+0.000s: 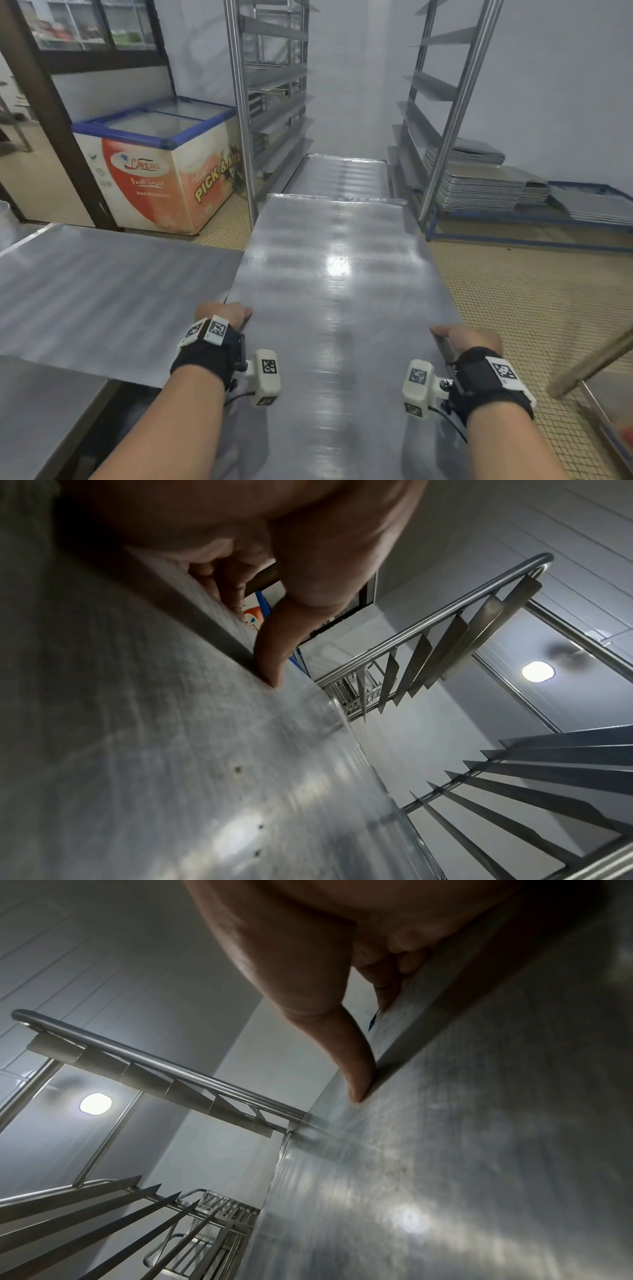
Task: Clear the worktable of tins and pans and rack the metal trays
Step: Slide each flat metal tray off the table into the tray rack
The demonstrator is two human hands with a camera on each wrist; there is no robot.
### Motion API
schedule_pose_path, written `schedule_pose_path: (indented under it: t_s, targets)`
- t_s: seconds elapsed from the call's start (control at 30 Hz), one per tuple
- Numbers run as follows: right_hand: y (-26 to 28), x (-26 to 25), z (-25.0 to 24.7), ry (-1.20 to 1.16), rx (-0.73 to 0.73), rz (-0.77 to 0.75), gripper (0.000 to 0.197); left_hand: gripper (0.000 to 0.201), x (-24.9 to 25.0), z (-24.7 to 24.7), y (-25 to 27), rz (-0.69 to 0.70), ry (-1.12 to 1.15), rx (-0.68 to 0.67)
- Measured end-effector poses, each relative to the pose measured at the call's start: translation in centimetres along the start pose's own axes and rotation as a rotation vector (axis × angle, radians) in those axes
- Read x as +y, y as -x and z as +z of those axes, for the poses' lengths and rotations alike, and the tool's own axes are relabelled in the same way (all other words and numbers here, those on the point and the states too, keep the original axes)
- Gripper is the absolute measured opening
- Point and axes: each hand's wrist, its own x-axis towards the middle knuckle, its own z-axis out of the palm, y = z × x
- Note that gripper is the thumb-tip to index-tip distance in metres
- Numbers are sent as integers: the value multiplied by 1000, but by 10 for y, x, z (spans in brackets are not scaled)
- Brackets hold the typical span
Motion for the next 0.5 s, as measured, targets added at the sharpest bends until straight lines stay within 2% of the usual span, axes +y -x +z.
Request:
schedule_pose_path:
  t_s: [0.1, 0.3, 0.43, 0.5]
  targets:
    - [-3, -5, 8, 7, 27, 18, 53, 46, 7, 5, -8, -32, -19, -2]
    - [-23, -23, 28, 4, 18, 29, 51, 49, 35, 16, -22, -109, -65, 54]
    - [-42, -42, 45, 23, 15, 18, 56, 37, 56, 26, -43, -109, -133, 27]
    - [-53, -52, 53, 32, 18, 11, 55, 49, 67, 31, -51, -101, -147, 31]
